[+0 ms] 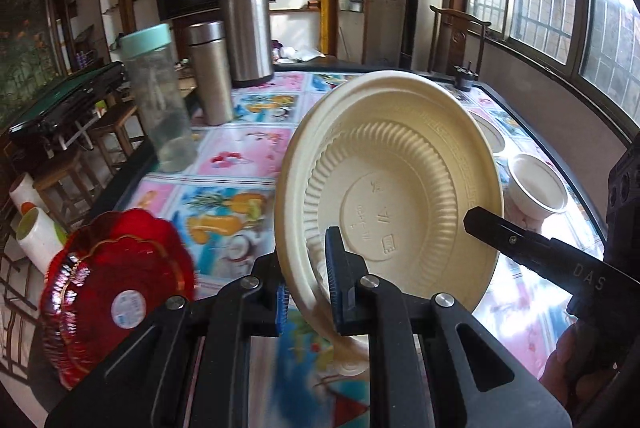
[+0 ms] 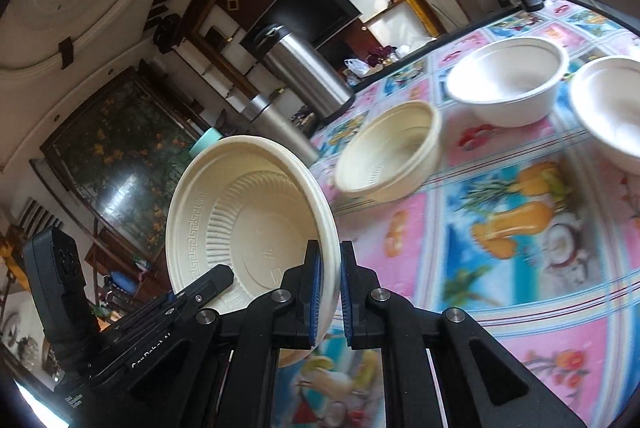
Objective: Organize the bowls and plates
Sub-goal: 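Carry the cream plate over and lower it onto the red plate stack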
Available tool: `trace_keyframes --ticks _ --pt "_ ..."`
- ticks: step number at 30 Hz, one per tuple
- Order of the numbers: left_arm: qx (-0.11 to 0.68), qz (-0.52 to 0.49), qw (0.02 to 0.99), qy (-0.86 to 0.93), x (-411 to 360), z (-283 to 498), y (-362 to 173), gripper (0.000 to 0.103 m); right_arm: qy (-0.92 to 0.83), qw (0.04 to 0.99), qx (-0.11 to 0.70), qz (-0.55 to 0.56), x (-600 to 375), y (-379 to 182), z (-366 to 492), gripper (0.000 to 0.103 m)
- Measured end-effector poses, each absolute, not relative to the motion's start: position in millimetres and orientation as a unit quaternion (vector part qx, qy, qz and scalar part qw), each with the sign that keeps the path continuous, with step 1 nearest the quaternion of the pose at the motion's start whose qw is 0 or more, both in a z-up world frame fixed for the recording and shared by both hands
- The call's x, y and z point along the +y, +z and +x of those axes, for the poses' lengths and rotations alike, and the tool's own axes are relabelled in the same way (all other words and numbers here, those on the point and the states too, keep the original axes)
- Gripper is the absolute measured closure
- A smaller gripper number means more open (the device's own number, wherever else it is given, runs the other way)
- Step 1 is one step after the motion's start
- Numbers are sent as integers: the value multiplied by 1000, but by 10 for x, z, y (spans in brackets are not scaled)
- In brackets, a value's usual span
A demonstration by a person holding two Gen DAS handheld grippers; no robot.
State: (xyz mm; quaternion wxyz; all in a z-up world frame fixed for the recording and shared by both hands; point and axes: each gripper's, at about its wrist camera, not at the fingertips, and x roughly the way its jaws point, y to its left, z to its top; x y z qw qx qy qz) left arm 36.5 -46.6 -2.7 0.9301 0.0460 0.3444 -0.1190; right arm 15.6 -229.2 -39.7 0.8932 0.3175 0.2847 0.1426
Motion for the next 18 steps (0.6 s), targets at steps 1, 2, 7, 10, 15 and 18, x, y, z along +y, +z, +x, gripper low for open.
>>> trace_keyframes --ticks 1,2,7,10,15,18 --pt "341 44 932 -113 -386 346 -8 89 147 893 284 318 -2222 -390 175 94" --pt "337 43 935 -105 -286 326 11 89 152 891 285 317 -2119 -386 194 94" --pt "324 35 942 -76 81 255 44 89 177 883 294 321 -1735 -380 336 94" --pt "321 26 945 -62 305 243 50 89 189 882 300 311 -1469 -337 412 94" --pt "317 10 947 -38 639 249 41 89 206 880 310 295 -1077 -275 529 94" --pt "317 2 948 -26 802 259 24 89 212 879 318 286 -868 -263 609 93"
